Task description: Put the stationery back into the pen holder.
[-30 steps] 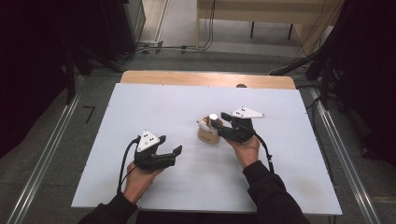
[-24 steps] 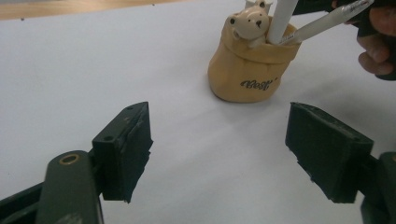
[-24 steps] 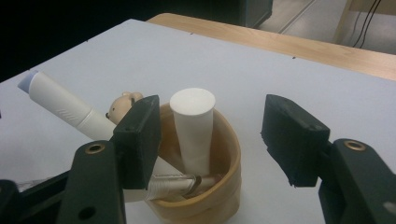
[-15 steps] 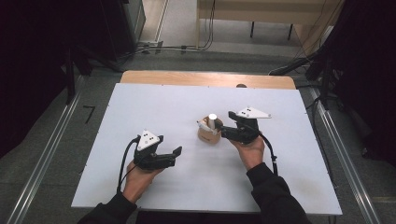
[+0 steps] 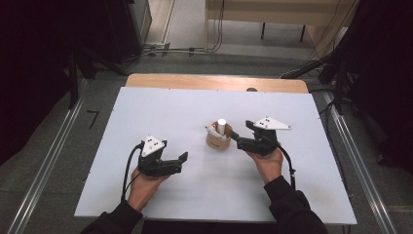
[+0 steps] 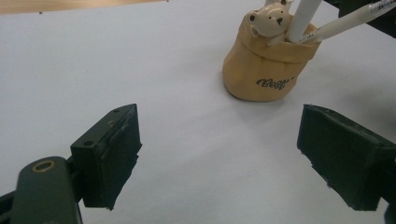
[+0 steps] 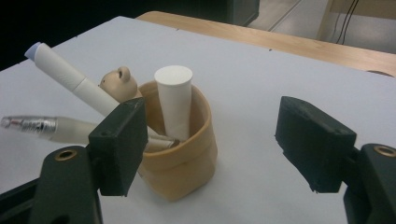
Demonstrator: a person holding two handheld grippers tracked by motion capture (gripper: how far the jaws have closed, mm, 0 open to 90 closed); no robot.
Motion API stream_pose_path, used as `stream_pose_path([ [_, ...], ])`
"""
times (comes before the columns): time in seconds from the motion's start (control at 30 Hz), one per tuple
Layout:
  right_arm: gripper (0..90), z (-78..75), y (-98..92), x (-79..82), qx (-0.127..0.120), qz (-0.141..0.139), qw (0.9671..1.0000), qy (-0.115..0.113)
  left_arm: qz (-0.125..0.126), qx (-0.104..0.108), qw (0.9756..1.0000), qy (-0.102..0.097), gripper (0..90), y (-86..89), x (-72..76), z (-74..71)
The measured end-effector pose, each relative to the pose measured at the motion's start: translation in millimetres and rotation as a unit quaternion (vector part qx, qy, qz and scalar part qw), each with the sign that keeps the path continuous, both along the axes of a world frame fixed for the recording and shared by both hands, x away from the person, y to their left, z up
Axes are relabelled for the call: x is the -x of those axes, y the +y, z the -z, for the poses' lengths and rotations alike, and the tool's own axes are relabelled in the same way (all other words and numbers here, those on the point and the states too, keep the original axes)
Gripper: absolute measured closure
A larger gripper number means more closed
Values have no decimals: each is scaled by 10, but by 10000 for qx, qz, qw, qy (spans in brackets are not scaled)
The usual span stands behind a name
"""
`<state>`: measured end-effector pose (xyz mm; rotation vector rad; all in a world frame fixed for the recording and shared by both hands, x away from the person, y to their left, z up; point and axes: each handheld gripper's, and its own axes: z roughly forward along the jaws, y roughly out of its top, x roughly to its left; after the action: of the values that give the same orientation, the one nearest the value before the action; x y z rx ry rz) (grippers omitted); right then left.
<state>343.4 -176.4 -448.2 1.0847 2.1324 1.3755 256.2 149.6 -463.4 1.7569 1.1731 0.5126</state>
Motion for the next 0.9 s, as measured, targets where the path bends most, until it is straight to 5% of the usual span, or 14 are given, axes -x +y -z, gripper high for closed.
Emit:
stream_pose_path([
  [0.9,199,64,-326,209,122,123,9997,167,-240,-13,9997,-83,119,67,3,-5],
])
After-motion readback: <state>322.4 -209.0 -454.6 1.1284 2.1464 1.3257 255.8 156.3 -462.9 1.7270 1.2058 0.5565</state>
